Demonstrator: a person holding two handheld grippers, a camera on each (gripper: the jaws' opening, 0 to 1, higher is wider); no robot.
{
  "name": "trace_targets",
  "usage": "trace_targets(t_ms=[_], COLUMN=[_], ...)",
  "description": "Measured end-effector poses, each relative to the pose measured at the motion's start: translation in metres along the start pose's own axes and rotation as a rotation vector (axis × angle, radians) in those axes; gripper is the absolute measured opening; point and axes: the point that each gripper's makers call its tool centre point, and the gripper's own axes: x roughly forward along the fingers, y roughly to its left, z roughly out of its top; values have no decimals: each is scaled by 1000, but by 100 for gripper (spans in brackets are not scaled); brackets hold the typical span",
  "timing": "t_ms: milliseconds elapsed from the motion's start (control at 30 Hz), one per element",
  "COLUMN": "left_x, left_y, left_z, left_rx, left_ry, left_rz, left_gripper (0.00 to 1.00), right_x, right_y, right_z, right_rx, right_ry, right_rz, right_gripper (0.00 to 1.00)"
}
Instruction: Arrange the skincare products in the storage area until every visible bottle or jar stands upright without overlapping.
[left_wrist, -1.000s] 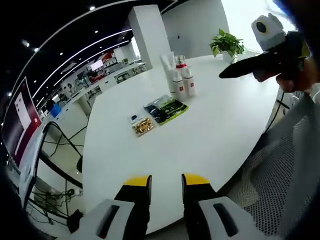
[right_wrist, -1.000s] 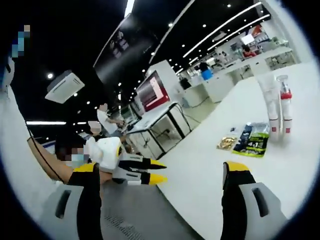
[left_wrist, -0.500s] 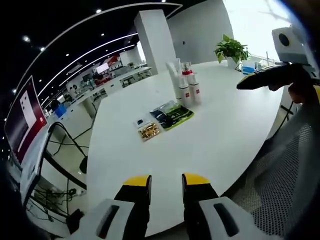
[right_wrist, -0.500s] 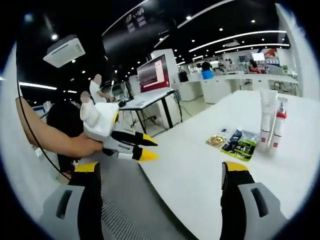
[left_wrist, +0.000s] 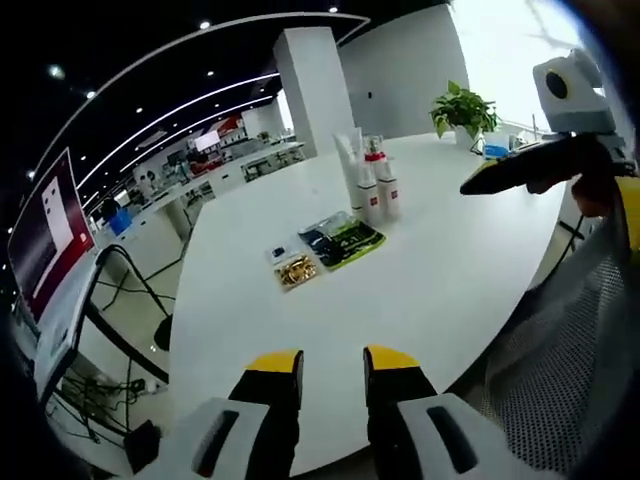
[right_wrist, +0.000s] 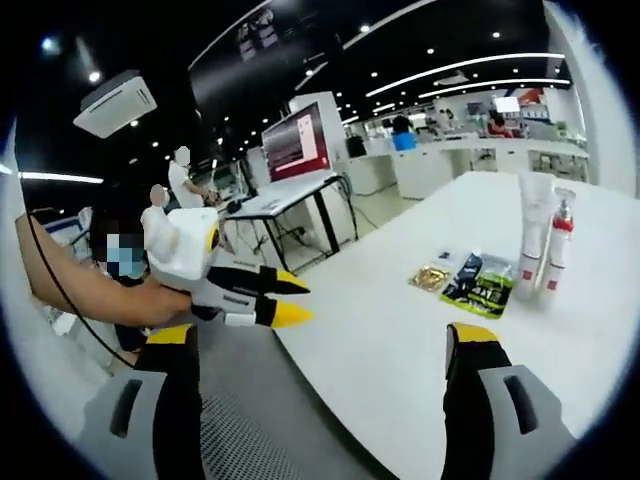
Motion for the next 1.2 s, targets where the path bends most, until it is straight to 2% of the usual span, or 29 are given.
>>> trace_targets(t_ms=[100,267,367,433,533,633,733,800,867,900,1067,1100,1200], left_x=[-1,-2,-6,-10,-12,-12,-12,-10,-8,-8,-8,-8,-10], left_y=[0,-3,-1,0,5,12,18,22,23,26,29,28,29], left_z=[3,9,17,28,38,36,34,33,30,30,32,36,47], left_rx=[-20,-61,-98,-125,-88,-69,-58,-67,-131,-130,-135,-155,-163], left_ry=[-15,-33,-63,-111,-161,-178,-182,-184,-166,-176,-229,-251,-318], left_rz=[-10,-50,-67,-86,-96,-103,-125,-147,-171,-168,-165,-170,-159], left_gripper=[25,25,26,28,35,39,41,51,65,69,78,81,88], right_x=[7,11,8,5,4,5,6,5,5,5,1,-2,-6], right_y=[4,4,-1,-5,-12,-13,-15,-20,-23,-25,-43,-49,-51], right_z=[0,5,2,3,5,2,3,7,8,8,18,22,28], right_rx=[-19,35,6,16,17,30,-8,-64,-23,-13,-20,-36,-37], right_ry=[1,-29,-32,-42,-56,-48,-52,-67,-78,-81,-127,-148,-179], right_rz=[5,-17,-49,-70,-96,-100,-123,-164,-174,-181,-264,-296,-307], right_gripper=[97,97,97,97,97,97,97,97,97,97,97,97,97])
